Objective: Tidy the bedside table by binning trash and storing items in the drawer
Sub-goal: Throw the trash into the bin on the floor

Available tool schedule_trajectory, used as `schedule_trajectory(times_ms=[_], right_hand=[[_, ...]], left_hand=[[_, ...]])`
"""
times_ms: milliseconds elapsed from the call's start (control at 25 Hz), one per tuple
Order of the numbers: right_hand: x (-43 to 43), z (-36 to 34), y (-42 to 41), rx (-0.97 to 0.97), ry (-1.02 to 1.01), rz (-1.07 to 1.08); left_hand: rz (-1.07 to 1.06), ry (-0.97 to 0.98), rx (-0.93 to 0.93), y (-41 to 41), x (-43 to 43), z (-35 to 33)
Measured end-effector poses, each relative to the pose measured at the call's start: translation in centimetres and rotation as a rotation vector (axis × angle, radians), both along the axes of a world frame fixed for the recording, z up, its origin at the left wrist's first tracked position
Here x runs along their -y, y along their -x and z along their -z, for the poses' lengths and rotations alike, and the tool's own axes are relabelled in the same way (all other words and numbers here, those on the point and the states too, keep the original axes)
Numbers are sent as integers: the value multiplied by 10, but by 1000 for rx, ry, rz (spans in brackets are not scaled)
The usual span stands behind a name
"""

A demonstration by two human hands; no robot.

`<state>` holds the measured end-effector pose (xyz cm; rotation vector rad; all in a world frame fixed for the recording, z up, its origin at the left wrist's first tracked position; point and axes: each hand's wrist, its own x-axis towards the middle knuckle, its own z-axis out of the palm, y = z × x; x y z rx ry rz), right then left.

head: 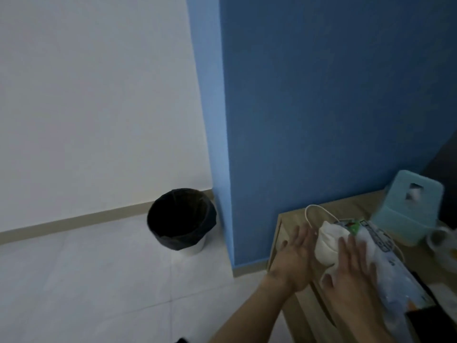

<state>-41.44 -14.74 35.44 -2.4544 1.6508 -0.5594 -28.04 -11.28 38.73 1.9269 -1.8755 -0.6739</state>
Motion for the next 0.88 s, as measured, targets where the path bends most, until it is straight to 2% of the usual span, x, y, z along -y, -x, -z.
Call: schedule_trajectory(times_ms=[80,200,280,360,480,560,600,640,720,800,880], right_hand=[[-9,-18,-16,115,57,-75],[-22,-27,-75,228,57,-315],[-33,-16,-134,223,-66,-489],[-39,-1,-182,155,-266,-618],[-33,37,-268,109,-445,-666],[-21,83,-325,251,-730,-520],[-12,100,-348,363,-943,-363],[0,119,-370,502,-1158,-180],[21,166,-404,751,-1547,150],[37,209,-428,846,-1674,292],[44,246,-448,889,-1657,349]], left_hand=[[-130,28,-61,-24,-15,-10],[-324,108,-91,-80,-40,-5],[-494,135,-108,-128,-62,12],[-596,62,-73,-164,-77,32],[-692,-20,-17,-232,-93,75],[-744,-83,-10,-279,-91,119],[-784,-107,-48,-298,-86,140],[-871,-125,-132,-316,-80,162],[-1161,-80,-429,-345,-65,206],[-1404,-4,-766,-371,-52,236],[-1468,62,-1007,-390,-43,261]])
